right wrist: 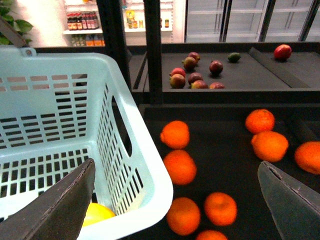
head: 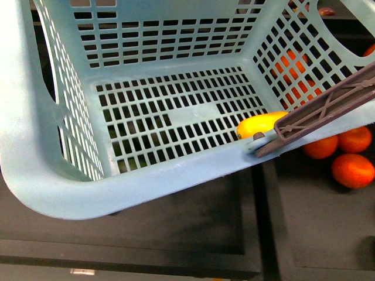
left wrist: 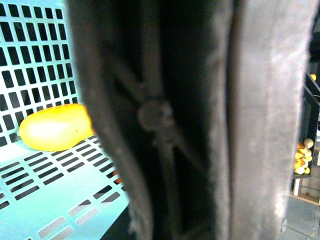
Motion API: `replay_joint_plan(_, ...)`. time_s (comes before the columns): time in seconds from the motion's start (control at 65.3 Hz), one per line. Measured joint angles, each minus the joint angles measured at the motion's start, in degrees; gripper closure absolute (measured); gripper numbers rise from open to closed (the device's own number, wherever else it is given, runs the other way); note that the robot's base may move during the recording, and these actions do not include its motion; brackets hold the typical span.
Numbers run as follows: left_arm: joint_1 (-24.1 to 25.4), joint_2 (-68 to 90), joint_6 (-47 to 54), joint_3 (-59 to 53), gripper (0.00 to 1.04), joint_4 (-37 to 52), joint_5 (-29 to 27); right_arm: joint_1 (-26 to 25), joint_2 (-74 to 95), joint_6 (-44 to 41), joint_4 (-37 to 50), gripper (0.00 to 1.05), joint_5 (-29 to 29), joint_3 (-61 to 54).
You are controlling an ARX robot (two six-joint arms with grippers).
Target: Pick mango and avocado into basket
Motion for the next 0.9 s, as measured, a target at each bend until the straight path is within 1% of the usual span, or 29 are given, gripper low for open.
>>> replay_joint_plan(0.904,0.0,0.0,0.0,0.0,0.91,0.0,-0.2,0.1,0.0,0.0,0.0,0.09,0.0,-0.1)
